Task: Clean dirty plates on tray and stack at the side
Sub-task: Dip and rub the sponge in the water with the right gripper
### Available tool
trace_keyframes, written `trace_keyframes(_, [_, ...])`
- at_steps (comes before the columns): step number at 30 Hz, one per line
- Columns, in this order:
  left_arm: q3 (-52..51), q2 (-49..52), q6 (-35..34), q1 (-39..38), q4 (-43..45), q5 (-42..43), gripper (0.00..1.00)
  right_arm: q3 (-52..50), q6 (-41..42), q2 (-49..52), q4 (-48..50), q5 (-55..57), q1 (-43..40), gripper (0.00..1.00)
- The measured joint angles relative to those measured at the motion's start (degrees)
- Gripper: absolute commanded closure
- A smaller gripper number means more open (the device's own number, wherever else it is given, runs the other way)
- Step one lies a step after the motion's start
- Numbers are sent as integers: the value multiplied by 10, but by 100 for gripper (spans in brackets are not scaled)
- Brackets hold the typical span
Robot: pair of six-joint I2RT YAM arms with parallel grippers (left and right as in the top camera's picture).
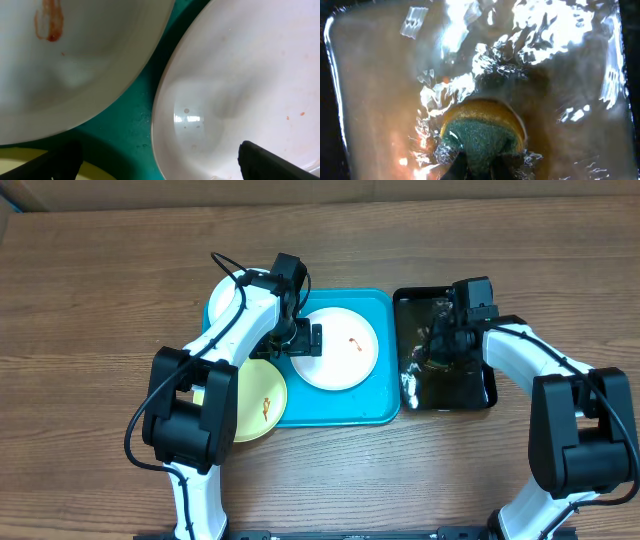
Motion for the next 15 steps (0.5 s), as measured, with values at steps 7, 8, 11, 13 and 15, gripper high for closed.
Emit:
trace_keyframes(7, [0,0,0,0,0,0,0,59,-3,0,-99,-19,0,23])
trace_keyframes(8, [0,0,0,0,0,0,0,63,-3,0,-108,-20,0,23])
trace_keyframes(11, [0,0,0,0,0,0,0,65,-3,0,-130,-18,0,23])
trace_keyframes(13, [0,0,0,0,0,0,0,65,-3,0,-137,-17,0,23])
trace_keyframes(15, [0,0,0,0,0,0,0,65,-3,0,-142,-16,0,25])
